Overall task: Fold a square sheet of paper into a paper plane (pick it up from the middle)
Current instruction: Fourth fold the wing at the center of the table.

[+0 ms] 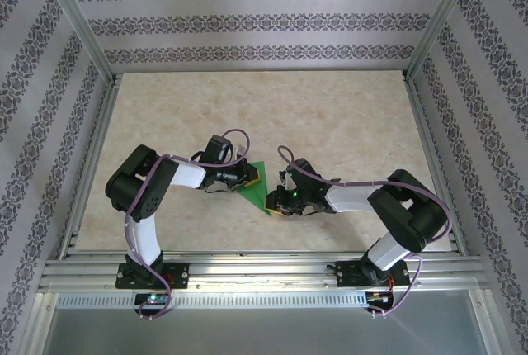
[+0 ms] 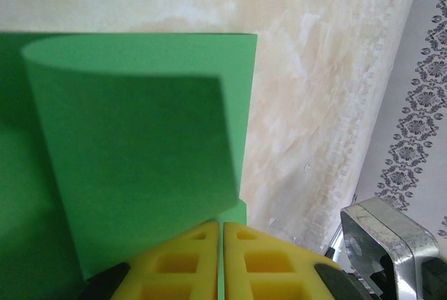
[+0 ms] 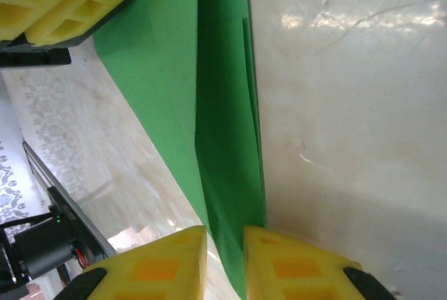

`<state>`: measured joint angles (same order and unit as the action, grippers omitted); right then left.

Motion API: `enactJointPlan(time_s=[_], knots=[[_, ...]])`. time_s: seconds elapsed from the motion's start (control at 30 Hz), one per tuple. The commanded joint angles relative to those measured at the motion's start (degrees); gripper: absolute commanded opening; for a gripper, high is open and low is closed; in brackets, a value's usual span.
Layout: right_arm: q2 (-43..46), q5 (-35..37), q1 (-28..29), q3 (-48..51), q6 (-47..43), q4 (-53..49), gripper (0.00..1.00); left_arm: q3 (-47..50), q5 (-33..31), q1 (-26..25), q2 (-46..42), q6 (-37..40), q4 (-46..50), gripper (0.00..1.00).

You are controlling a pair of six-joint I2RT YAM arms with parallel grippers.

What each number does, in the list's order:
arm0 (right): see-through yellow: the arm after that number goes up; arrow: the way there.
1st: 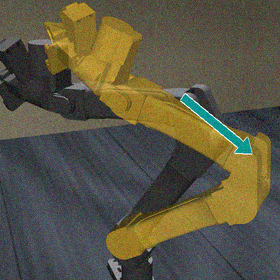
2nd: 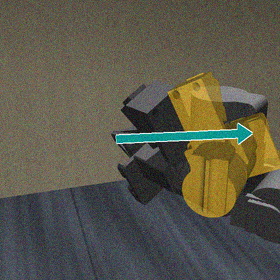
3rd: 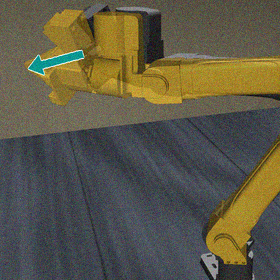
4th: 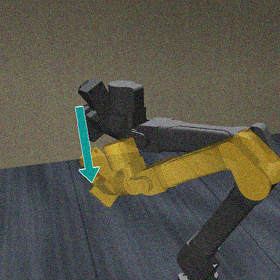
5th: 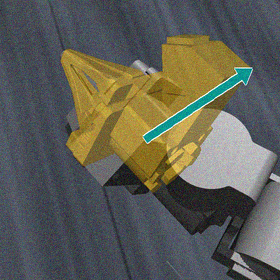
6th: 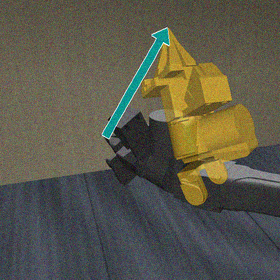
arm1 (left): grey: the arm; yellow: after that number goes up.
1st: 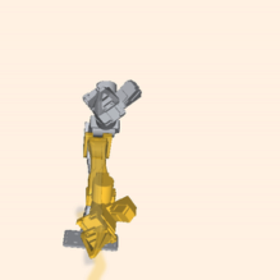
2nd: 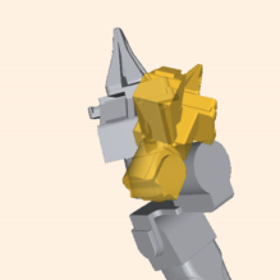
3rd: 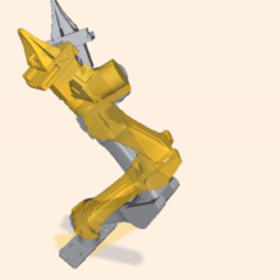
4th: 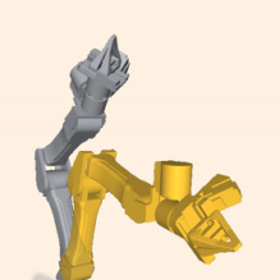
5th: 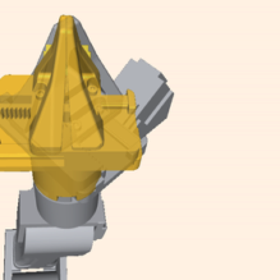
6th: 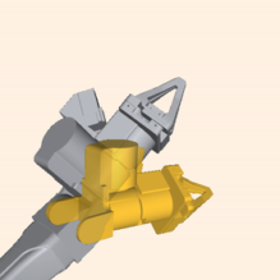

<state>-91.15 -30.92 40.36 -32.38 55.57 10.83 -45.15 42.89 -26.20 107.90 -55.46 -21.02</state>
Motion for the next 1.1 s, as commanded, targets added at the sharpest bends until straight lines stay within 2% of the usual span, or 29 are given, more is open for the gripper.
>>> enactJointPlan(time_s=[0.0, 0.43, 0.73, 1.07], knots=[[-0.16, 0.79, 0.10, 0.30, -1.10, -1.62, 0.19, 0.72, -0.71, -0.43, 1.52, 0.18, 2.04, 0.10], [0.20, 1.48, 0.16, 1.66, -0.86, -2.43, 0.07, 0.85, -0.71, -0.47, 1.60, 0.12, 1.87, 0.09], [2.29, 1.58, 0.16, 1.80, -0.58, -2.48, 0.16, 0.88, -0.64, -0.52, 1.67, -0.04, 1.68, 0.09], [2.80, 2.40, 0.14, 2.19, -0.80, -3.46, 0.19, 1.01, -0.56, -0.47, 1.88, -0.13, 1.24, 0.09]])
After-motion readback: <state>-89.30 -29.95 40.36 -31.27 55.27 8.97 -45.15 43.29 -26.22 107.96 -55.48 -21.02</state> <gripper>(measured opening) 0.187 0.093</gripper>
